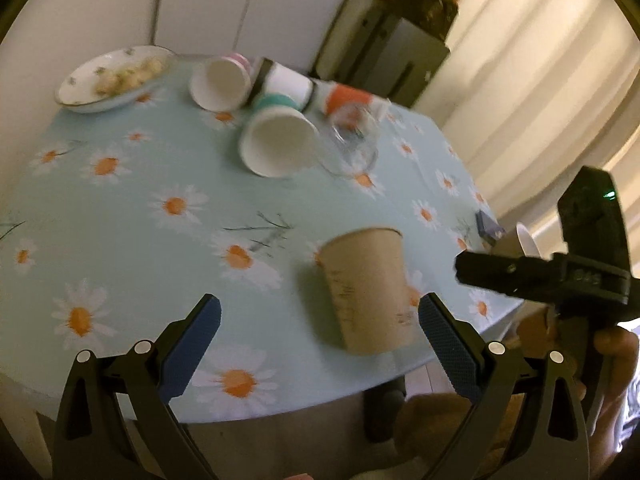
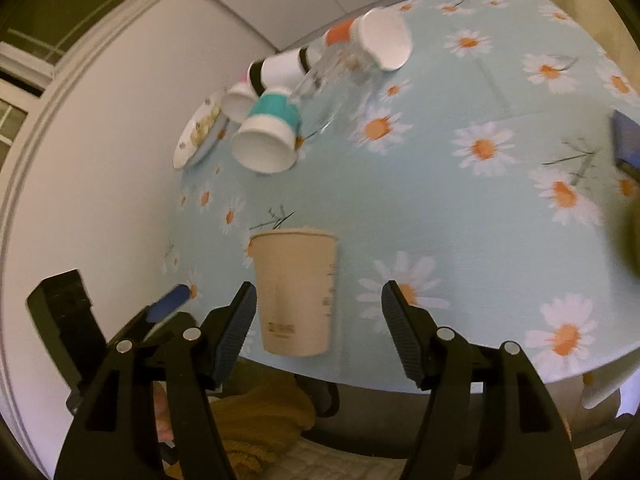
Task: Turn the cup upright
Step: 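Lift the tan cup with the right tool and carry it toward the left tool, then grasp the tan cup with the left tool while the right tool releases it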
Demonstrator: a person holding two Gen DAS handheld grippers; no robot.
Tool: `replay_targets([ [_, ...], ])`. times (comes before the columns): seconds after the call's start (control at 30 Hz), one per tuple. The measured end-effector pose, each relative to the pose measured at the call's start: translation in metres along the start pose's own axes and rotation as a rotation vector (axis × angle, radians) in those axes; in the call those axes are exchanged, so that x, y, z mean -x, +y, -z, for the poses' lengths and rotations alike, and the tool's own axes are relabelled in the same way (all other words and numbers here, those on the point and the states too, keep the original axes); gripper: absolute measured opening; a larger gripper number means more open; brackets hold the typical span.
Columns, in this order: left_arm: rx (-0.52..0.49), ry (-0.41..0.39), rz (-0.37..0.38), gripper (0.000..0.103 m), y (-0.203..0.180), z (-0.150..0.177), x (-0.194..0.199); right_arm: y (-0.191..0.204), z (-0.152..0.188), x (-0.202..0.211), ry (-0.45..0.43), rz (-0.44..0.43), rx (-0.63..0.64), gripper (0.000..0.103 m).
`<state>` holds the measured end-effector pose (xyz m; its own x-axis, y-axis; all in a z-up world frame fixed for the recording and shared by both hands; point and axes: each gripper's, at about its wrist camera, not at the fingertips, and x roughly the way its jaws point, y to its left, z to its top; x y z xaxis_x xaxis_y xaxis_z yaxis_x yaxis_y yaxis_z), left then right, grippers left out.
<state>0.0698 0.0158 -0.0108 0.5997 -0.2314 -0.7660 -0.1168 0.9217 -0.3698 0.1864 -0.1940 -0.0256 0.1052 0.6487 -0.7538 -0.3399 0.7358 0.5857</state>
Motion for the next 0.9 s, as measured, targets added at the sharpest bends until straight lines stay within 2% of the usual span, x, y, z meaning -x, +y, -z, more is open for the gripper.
replay_targets([
  [0.2,0.046,0.084,0.006,0.095,-0.018,-0.017,-0.033,-0.022,-0.004,0.031,-0.061,0.012,-0.013,0.065],
  [0.47,0.079,0.166,-0.001,0.094,-0.032,-0.031,-0.06,-0.039,-0.006,0.047,-0.075,-0.006,-0.022,0.065],
  [0.53,0.07,0.195,-0.026,0.084,-0.036,-0.033,-0.065,-0.04,-0.006,0.051,-0.078,-0.014,-0.018,0.065],
  [0.6,0.052,0.212,-0.053,0.079,-0.041,-0.034,-0.072,-0.04,-0.005,0.054,-0.078,-0.018,-0.013,0.065],
  [0.73,0.036,0.258,-0.094,0.078,-0.045,-0.033,-0.081,-0.04,-0.005,0.056,-0.074,-0.024,-0.009,0.065],
  [0.87,0.035,0.275,-0.111,0.061,-0.043,-0.033,-0.087,-0.039,-0.004,0.056,-0.067,-0.024,-0.004,0.065],
  [0.9,0.036,0.275,-0.107,0.062,-0.043,-0.033,-0.087,-0.039,-0.004,0.055,-0.065,-0.025,-0.003,0.065],
])
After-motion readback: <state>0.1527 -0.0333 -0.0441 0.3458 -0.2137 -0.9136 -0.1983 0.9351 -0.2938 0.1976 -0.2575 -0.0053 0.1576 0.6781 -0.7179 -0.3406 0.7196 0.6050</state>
